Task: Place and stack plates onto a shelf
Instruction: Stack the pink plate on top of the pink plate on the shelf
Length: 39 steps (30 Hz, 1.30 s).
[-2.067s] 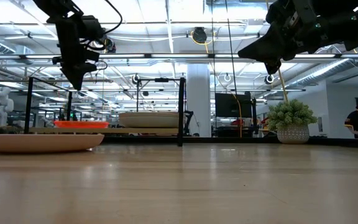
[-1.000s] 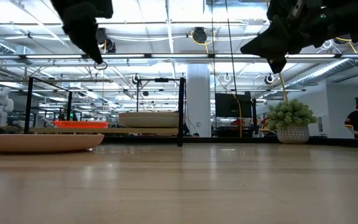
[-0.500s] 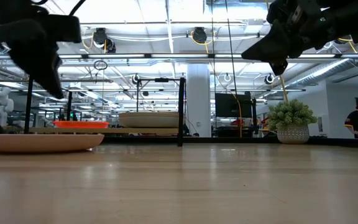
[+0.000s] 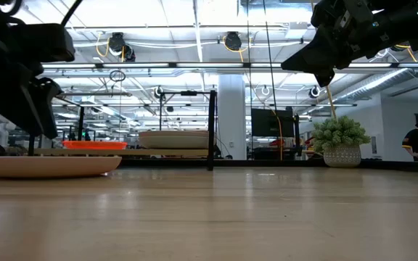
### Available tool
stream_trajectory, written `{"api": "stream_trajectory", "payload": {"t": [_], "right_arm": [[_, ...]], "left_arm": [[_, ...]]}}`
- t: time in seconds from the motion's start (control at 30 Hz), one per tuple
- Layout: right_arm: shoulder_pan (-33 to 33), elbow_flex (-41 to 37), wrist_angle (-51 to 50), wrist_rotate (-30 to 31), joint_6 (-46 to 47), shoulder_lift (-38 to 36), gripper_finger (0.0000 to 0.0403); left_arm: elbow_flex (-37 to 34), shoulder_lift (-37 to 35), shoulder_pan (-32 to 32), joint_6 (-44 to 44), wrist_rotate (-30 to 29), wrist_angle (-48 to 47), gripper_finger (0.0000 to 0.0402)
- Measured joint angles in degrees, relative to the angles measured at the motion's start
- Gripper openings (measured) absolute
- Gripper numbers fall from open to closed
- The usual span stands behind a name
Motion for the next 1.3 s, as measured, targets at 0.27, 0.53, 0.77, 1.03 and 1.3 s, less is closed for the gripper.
{"api": "stream_trajectory", "payload": {"t": [0.27,0.53,0.77,1.03,1.3], "right_arm": [[0.0,0.0,0.0,0.0,-0.44,0.0,0.0],[0.0,0.0,0.0,-0.01,-0.44,0.0,0.0],[0.0,0.0,0.0,-0.02,-0.55,0.0,0.0],[0.0,-0.02,0.0,-0.04,-1.01,0.0,0.0],[0.0,-0.02,-0.07,-0.04,-1.49,0.0,0.0]], "left_arm": [[-1.46,0.0,-4.74,-2.37,-0.71,0.4,0.0164],[-4.57,0.0,-7.4,-5.1,-0.8,2.66,0.0153],[-8.05,0.0,-7.92,-5.5,-1.13,5.13,0.0152],[-10.19,0.0,-8.54,-2.28,-0.98,8.13,0.0116],[-10.15,-0.07,-9.31,4.18,-2.98,8.28,0.0013]]}}
